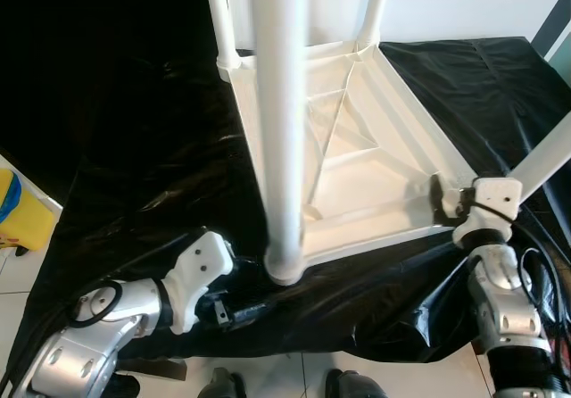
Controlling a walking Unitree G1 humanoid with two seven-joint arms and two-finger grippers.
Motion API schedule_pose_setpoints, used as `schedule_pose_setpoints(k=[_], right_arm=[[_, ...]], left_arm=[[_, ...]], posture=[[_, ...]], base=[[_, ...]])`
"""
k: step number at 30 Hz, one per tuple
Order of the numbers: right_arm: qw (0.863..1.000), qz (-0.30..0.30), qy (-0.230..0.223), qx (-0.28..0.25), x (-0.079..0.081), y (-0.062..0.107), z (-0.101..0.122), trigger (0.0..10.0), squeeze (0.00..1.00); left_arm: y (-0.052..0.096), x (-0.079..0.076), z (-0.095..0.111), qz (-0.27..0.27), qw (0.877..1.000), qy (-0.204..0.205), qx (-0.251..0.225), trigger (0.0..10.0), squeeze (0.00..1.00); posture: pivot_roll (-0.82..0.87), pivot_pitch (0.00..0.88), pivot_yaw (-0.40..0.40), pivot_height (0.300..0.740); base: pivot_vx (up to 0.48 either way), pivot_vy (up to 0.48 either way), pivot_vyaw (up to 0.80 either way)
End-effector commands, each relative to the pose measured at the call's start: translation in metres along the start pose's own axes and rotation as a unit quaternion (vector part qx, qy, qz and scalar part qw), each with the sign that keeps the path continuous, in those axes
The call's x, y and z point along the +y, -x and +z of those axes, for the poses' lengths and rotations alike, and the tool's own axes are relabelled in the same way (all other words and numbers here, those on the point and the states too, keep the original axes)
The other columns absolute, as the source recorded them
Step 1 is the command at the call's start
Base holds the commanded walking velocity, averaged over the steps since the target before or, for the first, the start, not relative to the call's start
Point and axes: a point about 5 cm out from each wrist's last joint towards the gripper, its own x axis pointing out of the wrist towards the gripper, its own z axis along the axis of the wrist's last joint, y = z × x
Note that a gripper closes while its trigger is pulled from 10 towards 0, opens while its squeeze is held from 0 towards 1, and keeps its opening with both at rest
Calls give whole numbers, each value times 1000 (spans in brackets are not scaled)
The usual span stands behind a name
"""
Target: Building children table
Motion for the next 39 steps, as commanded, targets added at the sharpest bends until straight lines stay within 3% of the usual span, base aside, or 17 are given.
schedule_pose_setpoints(k=[1, 6, 8, 10, 16, 17, 21, 27, 28, 31, 34, 35, 38, 39], right_arm=[[999, -32, -1, 11, -13, 2, -6, 10000, 0], [998, -57, 4, 10, -23, -8, -8, 10000, 0], [999, -51, 3, 7, -19, -9, -7, 10000, 0], [999, -46, 2, 4, -17, -9, -7, 10000, 0], [1000, -8, -18, 0, 13, -3, -3, 10000, 0], [1000, -8, -18, 0, 13, -3, -3, 10000, 0], [1000, 8, -29, 7, 27, 5, -5, 10000, 0], [1000, 7, -23, 15, 34, 15, -7, 10000, 0], [999, -4, -22, 23, 37, 25, -9, 10000, 0], [999, -31, -23, 34, 38, 37, -10, 10000, 0], [997, -50, -17, 52, 38, 44, -13, 10000, 0], [997, -50, -17, 52, 38, 44, -13, 10000, 0], [995, -75, -5, 63, 39, 54, -15, 10000, 0], [995, -75, -5, 63, 39, 54, -15, 10000, 0]], left_arm=[[4, 4, -1, 13, 1000, -9, 4, 10000, 0], [15, 33, -1, 107, 994, -27, -1, 10000, 0], [16, 49, -1, 165, 986, -30, -2, 10000, 0], [16, 54, -1, 184, 982, -28, -2, 10000, 0], [12, 92, -1, 330, 944, -16, -12, 10000, 0], [12, 92, -1, 330, 944, -16, -12, 10000, 0], [11, 111, 1, 387, 922, -3, -26, 10000, 0], [6, 126, 7, 404, 912, 21, -70, 10000, 0], [-3, 135, 17, 403, 907, 38, -116, 10000, 0], [-20, 139, 30, 373, 911, 43, -173, 10000, 0], [-34, 137, 40, 327, 913, 83, -231, 10000, 0], [-34, 137, 40, 327, 913, 83, -231, 10000, 0], [-60, 120, 59, 213, 923, 107, -302, 10000, 0], [-60, 120, 59, 213, 923, 107, -302, 10000, 0]], posture=[[-70, 145, 28, 740], [-68, 146, 26, 740], [-68, 146, 27, 740], [-68, 146, 27, 740], [-87, 140, 30, 740], [-87, 140, 30, 740], [-92, 141, 29, 740], [-108, 144, 25, 740], [-116, 145, 27, 740], [-128, 148, 26, 740], [-136, 149, 28, 740], [-136, 149, 28, 740], [-160, 152, 34, 740], [-160, 152, 34, 740]], base=[[0, 0, 0], [0, 0, 0], [0, 0, 0], [0, 0, 0], [0, 0, 0], [0, 0, 0], [0, 0, 0], [0, 0, 0], [0, 0, 0], [0, 0, 0], [0, 0, 0], [0, 0, 0], [0, 0, 0], [0, 0, 0]])
